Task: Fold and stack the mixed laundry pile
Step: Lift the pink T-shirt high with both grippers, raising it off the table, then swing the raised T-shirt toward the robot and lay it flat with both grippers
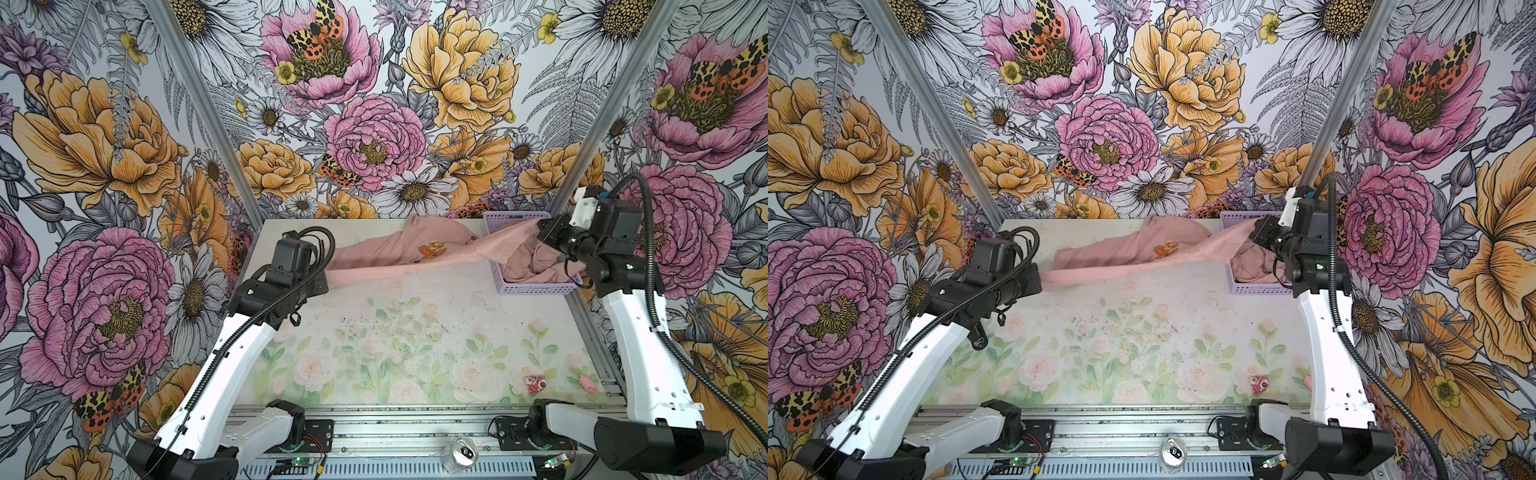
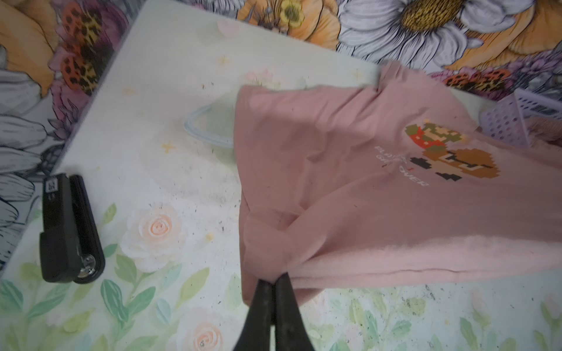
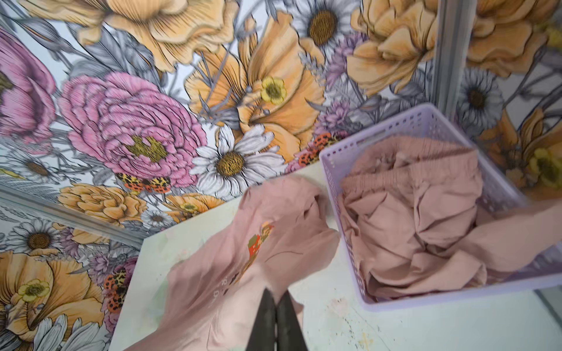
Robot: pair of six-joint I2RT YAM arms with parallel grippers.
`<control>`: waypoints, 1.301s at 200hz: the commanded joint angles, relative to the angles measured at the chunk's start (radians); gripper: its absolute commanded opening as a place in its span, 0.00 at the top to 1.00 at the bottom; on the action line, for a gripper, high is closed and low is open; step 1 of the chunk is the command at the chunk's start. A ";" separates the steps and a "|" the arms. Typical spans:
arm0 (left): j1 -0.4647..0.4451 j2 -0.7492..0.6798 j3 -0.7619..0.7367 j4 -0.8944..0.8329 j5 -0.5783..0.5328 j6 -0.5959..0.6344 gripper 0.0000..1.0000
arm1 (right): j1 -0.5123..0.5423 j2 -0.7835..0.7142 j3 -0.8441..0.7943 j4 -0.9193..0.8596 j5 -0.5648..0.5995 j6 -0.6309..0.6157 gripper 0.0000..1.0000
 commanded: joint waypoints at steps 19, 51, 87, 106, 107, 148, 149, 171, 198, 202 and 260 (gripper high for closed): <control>0.027 0.009 0.269 0.020 -0.159 0.193 1.00 | -0.013 -0.009 0.265 -0.028 0.059 -0.035 1.00; 0.040 0.056 0.446 0.163 -0.176 0.305 1.00 | -0.011 0.079 0.535 -0.024 0.044 -0.027 1.00; 0.102 0.201 0.677 0.258 -0.123 0.400 1.00 | -0.011 0.264 0.915 -0.026 0.053 -0.045 1.00; 0.150 0.299 0.796 0.298 -0.088 0.424 1.00 | -0.012 0.397 1.105 -0.024 0.076 -0.050 1.00; 0.154 0.304 0.803 0.300 -0.086 0.425 1.00 | -0.012 0.404 1.112 -0.023 0.077 -0.051 1.00; 0.241 0.523 1.031 0.373 0.007 0.391 1.00 | -0.013 0.615 1.274 0.102 0.077 -0.015 1.00; 0.242 0.528 1.033 0.376 0.009 0.390 1.00 | -0.013 0.619 1.275 0.107 0.076 -0.014 1.00; 0.258 0.610 1.055 0.470 0.025 0.384 1.00 | -0.013 0.693 1.275 0.241 0.066 -0.003 1.00; 0.287 0.709 1.089 0.585 0.072 0.359 1.00 | -0.011 0.788 1.277 0.470 0.070 0.021 1.00; 0.292 0.728 1.106 0.594 0.076 0.353 1.00 | -0.011 0.794 1.280 0.488 0.075 0.023 1.00; 0.338 0.930 1.334 0.707 0.112 0.331 1.00 | -0.030 0.862 1.308 0.640 0.100 -0.004 1.00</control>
